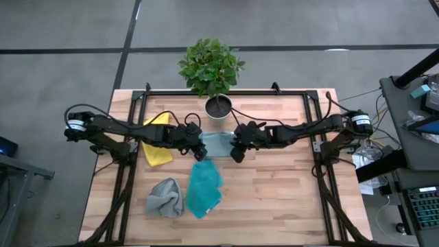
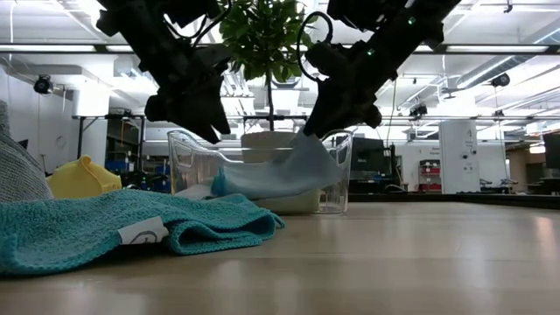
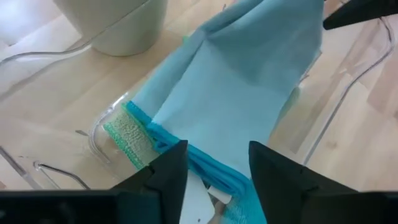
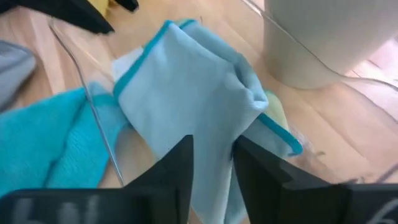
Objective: Fold microfiber towels
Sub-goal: Stack the folded light blue microfiber cloth on top of the folded green microfiber cloth
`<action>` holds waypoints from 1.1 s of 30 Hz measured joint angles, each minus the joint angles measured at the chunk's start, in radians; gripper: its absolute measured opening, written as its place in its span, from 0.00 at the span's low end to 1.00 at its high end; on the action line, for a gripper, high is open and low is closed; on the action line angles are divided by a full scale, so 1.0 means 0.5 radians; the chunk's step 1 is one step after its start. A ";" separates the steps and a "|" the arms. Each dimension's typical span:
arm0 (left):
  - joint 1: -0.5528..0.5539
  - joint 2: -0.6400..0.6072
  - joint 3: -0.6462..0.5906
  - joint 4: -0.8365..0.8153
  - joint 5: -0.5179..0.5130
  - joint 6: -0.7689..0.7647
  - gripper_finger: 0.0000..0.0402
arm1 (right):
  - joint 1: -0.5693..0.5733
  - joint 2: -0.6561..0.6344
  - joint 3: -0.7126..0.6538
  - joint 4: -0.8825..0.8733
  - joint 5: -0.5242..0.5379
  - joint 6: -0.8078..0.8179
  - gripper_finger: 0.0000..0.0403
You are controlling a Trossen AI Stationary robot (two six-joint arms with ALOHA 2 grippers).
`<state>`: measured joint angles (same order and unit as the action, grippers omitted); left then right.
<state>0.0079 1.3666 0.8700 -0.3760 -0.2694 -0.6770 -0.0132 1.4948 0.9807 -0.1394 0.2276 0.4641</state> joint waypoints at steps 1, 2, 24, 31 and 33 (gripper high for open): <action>0.001 -0.001 0.004 -0.001 -0.004 -0.001 0.40 | 0.000 0.000 0.016 -0.044 0.000 0.001 0.27; 0.001 -0.001 0.013 -0.002 -0.016 -0.003 0.40 | 0.000 -0.001 0.034 -0.094 0.001 0.000 0.28; 0.173 0.356 0.064 0.179 -0.189 -0.043 0.34 | 0.082 -0.414 0.083 -0.691 0.120 -0.111 0.30; 0.172 0.400 0.078 0.173 -0.208 -0.039 0.34 | 0.179 -0.585 -0.030 -0.676 0.166 -0.042 0.31; 0.172 0.404 0.076 0.156 -0.187 -0.031 0.34 | 0.184 -0.598 -0.036 -0.668 0.176 -0.036 0.30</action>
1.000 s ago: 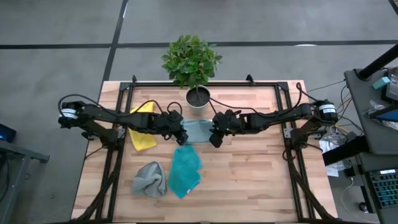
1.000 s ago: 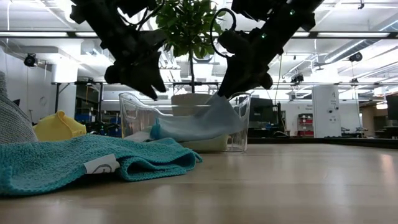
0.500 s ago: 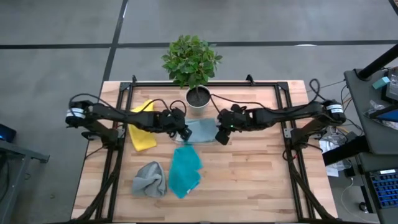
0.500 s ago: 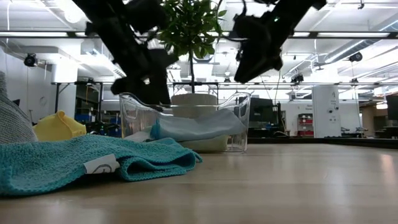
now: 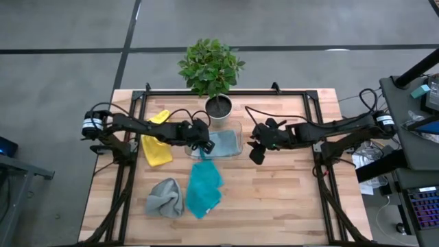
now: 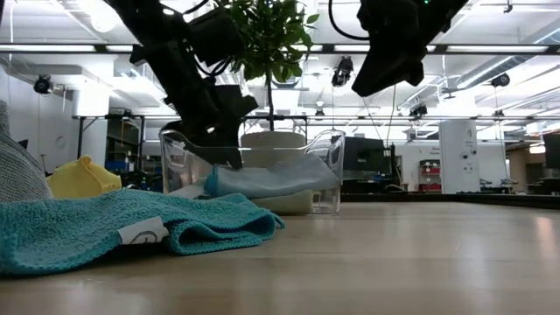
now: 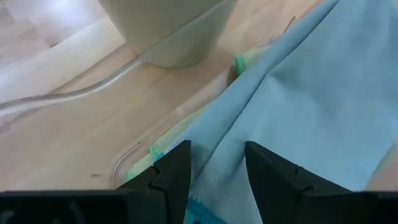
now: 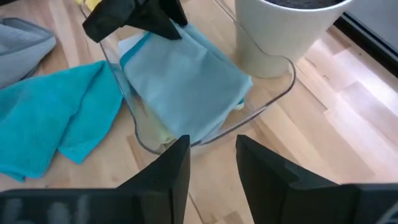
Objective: Fold microfiber towels
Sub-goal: Stack the folded light blue microfiber cloth on top of the folded green microfiber cloth
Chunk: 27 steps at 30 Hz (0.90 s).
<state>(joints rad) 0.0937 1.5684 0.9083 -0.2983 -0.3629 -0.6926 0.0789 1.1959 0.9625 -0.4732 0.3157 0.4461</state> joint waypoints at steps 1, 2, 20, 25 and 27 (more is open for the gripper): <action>0.000 0.000 0.000 0.004 0.023 0.004 0.34 | 0.002 -0.008 -0.002 0.002 0.000 0.000 0.29; 0.000 0.000 0.000 0.008 0.036 0.009 0.34 | 0.005 -0.011 -0.006 0.005 0.002 0.000 0.29; 0.024 0.006 0.280 -0.159 0.183 0.877 0.01 | 0.030 -0.012 -0.020 0.014 -0.001 -0.002 0.29; 0.048 0.004 0.284 -0.176 0.182 0.894 0.01 | 0.030 -0.012 -0.037 0.013 -0.002 -0.002 0.30; 0.057 0.005 0.277 -0.173 0.182 0.862 0.03 | 0.030 -0.012 -0.043 0.013 -0.002 -0.002 0.31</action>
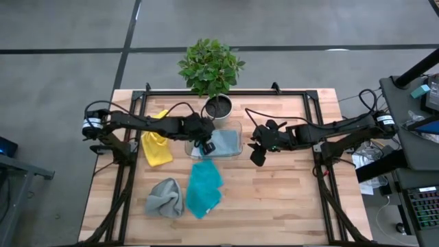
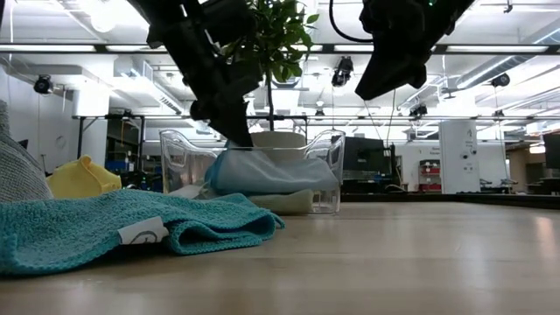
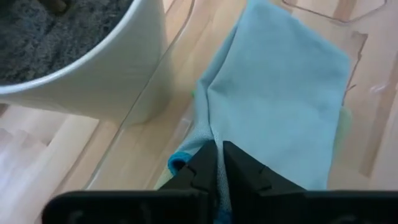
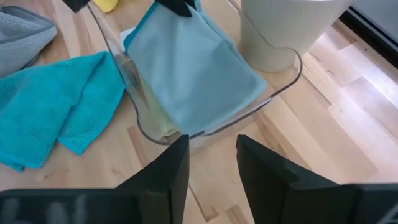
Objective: Fold microfiber towels
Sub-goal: Stack the folded light blue microfiber cloth on top of the folded green microfiber cloth
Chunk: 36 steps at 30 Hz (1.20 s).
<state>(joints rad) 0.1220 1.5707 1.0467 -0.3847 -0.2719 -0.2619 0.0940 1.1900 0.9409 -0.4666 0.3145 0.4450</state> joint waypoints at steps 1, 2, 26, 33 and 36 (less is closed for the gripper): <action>0.003 0.008 -0.004 -0.001 -0.002 -0.016 0.05 | 0.000 0.000 -0.002 0.000 0.001 0.000 0.31; 0.007 0.013 -0.009 -0.002 -0.004 -0.025 0.06 | 0.000 0.000 -0.003 0.000 0.001 0.000 0.31; -0.286 0.070 0.586 -1.156 0.129 0.901 0.38 | 0.240 -0.423 -0.305 -0.015 0.001 -0.104 0.28; -0.281 0.151 0.569 -1.193 0.043 1.445 0.38 | 0.240 -0.456 -0.354 0.033 0.001 -0.116 0.28; -0.274 0.230 0.567 -1.168 -0.008 1.538 0.38 | 0.239 -0.455 -0.354 0.043 0.001 -0.151 0.28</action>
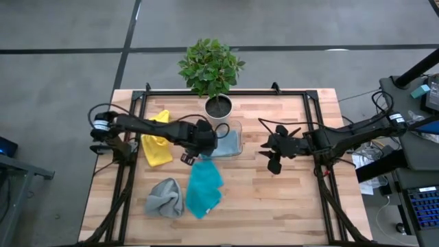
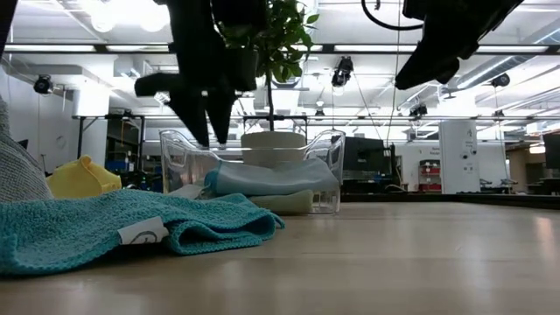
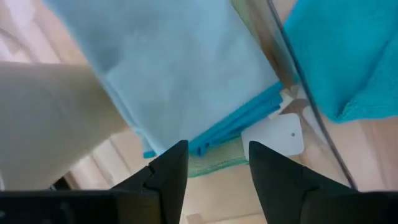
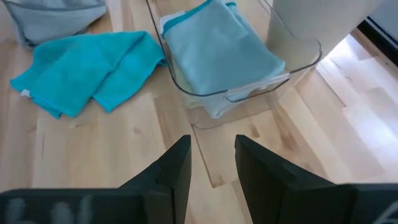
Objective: Fold microfiber towels
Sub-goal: Stack the folded light blue microfiber cloth on top of the folded green microfiber cloth
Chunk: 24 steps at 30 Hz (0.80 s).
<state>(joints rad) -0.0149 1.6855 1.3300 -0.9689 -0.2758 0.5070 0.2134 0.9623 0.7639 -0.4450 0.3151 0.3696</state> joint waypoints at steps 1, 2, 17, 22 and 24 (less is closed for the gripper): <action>0.000 0.028 0.000 -0.005 -0.001 0.007 0.38 | 0.000 0.002 0.000 0.007 0.000 -0.015 0.28; 0.000 0.055 0.000 -0.001 -0.003 0.010 0.38 | 0.000 0.002 0.000 0.010 0.001 -0.033 0.28; 0.018 0.248 0.007 0.051 -0.065 0.155 0.38 | -0.009 0.002 0.000 0.018 0.002 -0.083 0.28; 0.018 0.248 0.005 0.115 -0.066 0.183 0.32 | -0.009 0.002 0.000 0.018 0.002 -0.083 0.28; 0.018 0.255 0.003 0.121 -0.066 0.221 0.26 | -0.009 0.002 0.000 0.018 0.002 -0.083 0.28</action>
<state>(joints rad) -0.0059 1.8131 1.3315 -0.9083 -0.3089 0.6173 0.2089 0.9630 0.7639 -0.4362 0.3161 0.3279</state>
